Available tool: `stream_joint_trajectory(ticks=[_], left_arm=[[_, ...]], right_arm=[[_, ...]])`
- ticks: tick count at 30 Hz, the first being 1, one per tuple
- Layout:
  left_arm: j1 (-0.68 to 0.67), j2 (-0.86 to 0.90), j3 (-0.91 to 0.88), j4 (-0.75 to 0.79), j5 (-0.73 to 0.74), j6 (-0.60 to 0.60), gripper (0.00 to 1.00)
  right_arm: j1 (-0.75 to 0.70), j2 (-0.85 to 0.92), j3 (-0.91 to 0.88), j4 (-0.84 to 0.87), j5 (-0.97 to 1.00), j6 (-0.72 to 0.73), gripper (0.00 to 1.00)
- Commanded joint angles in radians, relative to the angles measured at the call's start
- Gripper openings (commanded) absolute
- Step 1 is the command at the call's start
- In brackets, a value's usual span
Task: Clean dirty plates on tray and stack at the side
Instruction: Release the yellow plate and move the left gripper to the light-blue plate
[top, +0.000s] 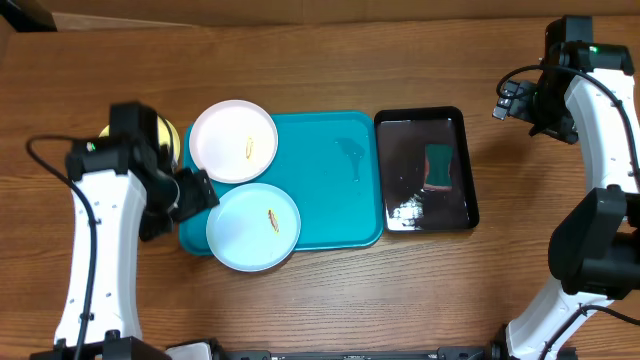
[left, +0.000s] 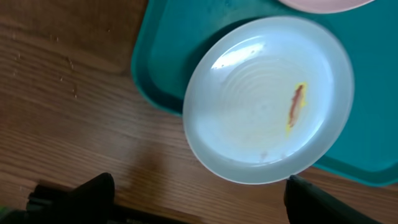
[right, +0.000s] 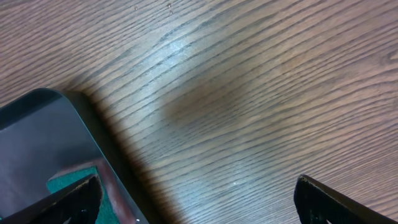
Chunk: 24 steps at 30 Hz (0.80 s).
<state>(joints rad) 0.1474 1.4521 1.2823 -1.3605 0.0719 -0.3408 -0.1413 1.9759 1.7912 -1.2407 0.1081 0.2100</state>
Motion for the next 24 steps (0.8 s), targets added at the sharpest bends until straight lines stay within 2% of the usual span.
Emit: stream_joint_trajectory(ticks=[1, 6, 15, 24], left_arm=[[-0.003, -0.018, -0.119, 0.051, -0.053, -0.033, 0.87], [-0.003, -0.017, -0.227, 0.144, -0.050, -0.026, 0.86], [-0.003, -0.017, -0.238, 0.241, -0.056, -0.026, 0.87], [-0.003, -0.017, -0.303, 0.311, -0.051, -0.026, 0.81]], right_arm=[[0.003, -0.003, 0.003, 0.005, 0.003, 0.007, 1.00], [0.003, -0.003, 0.003, 0.005, 0.003, 0.007, 1.00], [0.003, -0.003, 0.003, 0.005, 0.003, 0.007, 1.00], [0.003, -0.003, 0.003, 0.005, 0.003, 0.007, 1.00]])
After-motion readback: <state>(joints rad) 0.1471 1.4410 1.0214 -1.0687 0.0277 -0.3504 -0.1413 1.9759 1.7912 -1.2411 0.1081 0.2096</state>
